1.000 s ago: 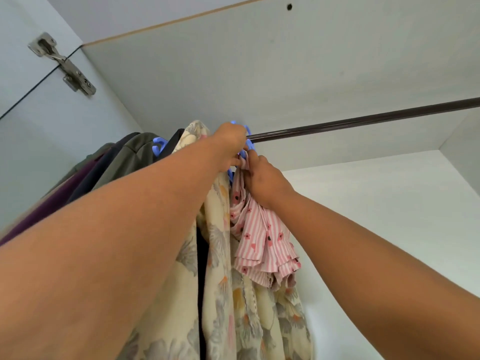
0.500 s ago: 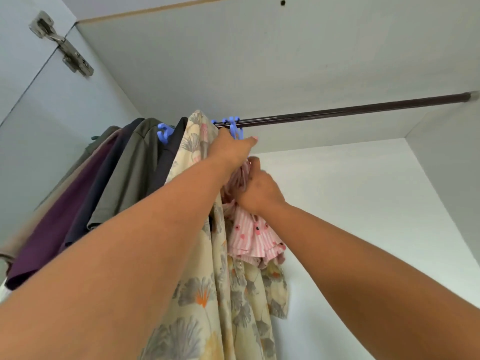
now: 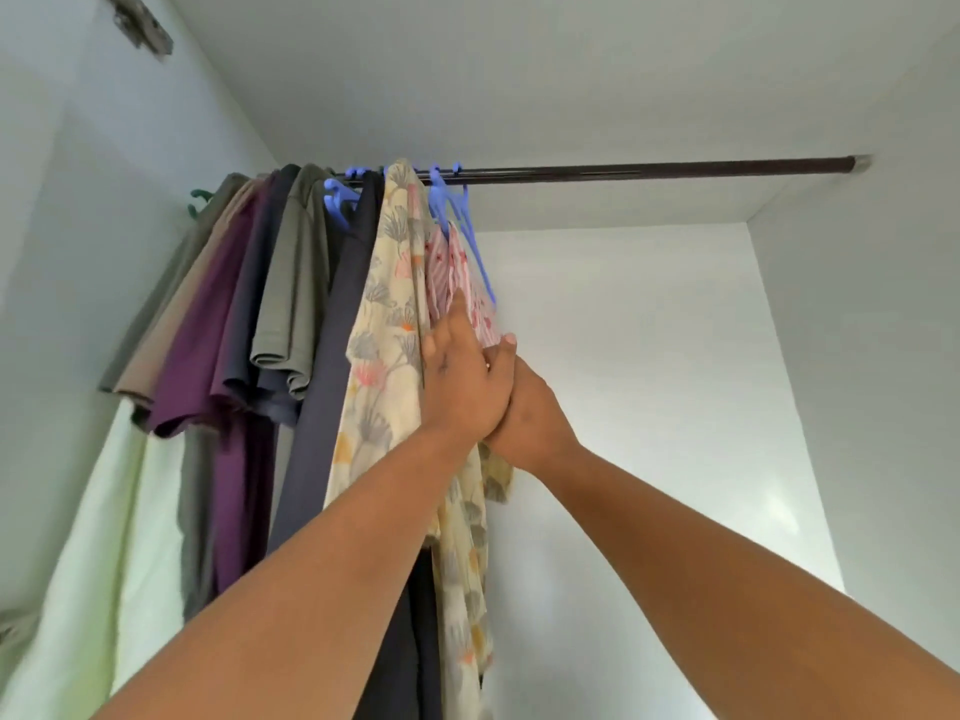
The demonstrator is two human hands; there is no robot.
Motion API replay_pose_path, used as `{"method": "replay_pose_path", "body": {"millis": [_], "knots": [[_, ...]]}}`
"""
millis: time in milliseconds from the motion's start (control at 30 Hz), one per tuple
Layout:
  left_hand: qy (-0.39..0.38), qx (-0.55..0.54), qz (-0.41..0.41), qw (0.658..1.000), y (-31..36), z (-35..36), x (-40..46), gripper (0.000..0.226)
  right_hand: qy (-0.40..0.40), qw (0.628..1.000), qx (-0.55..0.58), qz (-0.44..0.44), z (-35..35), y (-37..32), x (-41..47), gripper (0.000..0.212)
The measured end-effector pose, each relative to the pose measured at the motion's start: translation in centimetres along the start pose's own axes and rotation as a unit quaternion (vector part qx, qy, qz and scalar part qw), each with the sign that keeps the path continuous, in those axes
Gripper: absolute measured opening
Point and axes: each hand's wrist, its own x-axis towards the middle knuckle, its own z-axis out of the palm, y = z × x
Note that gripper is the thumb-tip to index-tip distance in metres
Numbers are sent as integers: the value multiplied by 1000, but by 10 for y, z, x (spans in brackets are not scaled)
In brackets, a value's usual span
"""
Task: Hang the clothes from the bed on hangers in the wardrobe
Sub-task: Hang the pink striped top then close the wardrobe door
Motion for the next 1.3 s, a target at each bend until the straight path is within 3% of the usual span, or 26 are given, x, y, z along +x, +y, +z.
{"method": "replay_pose_path", "body": {"millis": [100, 267, 367, 533, 700, 833, 967, 1167, 1300], "knots": [[3, 29, 59, 998, 19, -32, -30, 63, 10, 997, -67, -43, -15, -28, -27, 29], [21, 180, 170, 969, 55, -85, -95, 51, 83, 976, -195, -46, -48, -95, -84, 32], [7, 180, 116, 977, 87, -110, -142, 51, 101, 975, -195, 15, -74, -136, -123, 19], [-38, 199, 60, 977, 141, -149, -208, 52, 32, 969, -234, 72, -131, -203, -179, 32], [-49, 138, 34, 989, 217, -186, -259, 53, 31, 962, -241, 123, -190, -266, -220, 26], [-28, 83, -19, 996, 280, -210, -303, 52, 39, 950, -288, 118, -244, -324, -251, 42], [-60, 32, -8, 998, 338, -233, -346, 54, 54, 938, -313, 139, -291, -380, -288, 48], [-87, -12, -32, 996, 409, -260, -406, 53, 15, 916, -345, 204, -357, -461, -351, 43], [-90, -68, -47, 993, 476, -258, -428, 29, 15, 878, -432, 204, -434, -487, -376, 31]]}}
